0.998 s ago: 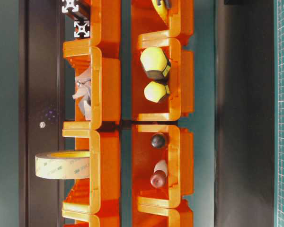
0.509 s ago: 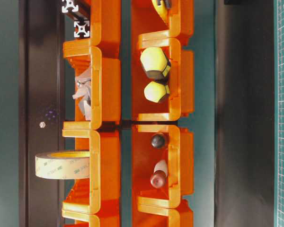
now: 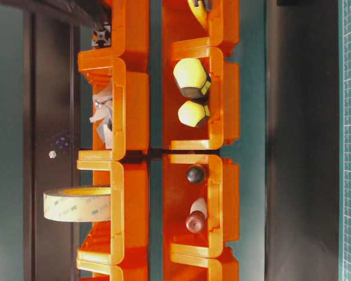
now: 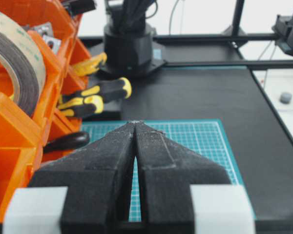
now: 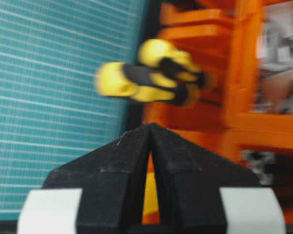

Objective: Pick screwdriver from container rack with right arm.
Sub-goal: 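Move the right gripper from rest toward the screwdrivers in the rack, then close the right gripper on a yellow-black screwdriver handle in the rack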

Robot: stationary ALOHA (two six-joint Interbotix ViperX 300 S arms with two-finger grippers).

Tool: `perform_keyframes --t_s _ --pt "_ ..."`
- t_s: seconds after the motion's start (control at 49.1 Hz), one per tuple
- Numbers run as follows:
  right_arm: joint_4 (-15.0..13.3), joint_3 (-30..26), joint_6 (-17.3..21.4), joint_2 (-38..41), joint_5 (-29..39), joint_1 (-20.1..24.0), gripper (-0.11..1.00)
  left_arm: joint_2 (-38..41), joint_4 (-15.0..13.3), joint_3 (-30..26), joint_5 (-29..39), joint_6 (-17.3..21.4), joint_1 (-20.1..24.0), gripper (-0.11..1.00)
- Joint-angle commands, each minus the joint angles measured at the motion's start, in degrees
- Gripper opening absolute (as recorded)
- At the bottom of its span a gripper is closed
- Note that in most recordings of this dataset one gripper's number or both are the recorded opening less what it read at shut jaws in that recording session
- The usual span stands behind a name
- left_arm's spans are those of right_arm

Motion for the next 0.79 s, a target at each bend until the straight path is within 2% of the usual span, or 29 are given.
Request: perform_keyframes --t_s 0.0,0.081,0.143,0.265,0.57,0.652,0.774 --pt "-10.81 -2.29 4.22 2.46 6.24 4.13 0.00 0.62 0.18 -1.76 -0.26 -0.18 -0.35 0.00" --pt "-17.93 -1.85 9.32 5.01 11.07 7.47 0.00 0.62 0.18 -1.76 -0.26 -0.18 -0.62 0.00" --pt "-20.48 -1.32 12.57 6.68 13.54 9.32 0.00 0.62 0.09 -1.76 -0.26 -0.18 -0.88 0.00" --pt "-21.18 -0.35 16.08 9.58 15.82 12.13 0.00 0.53 0.18 -1.76 -0.09 -0.18 -1.23 0.00" --pt "-21.45 0.26 15.56 13.36 15.29 13.80 0.03 0.53 0.18 -1.67 0.35 -0.26 -1.32 0.00" --pt "-21.45 0.62 15.47 13.45 14.33 13.71 0.16 0.62 0.18 -1.58 0.35 -0.26 -1.41 0.00" --pt "-21.45 1.76 16.00 13.97 11.69 12.83 0.50 0.62 0.09 -1.32 0.35 -0.35 -1.41 0.00"
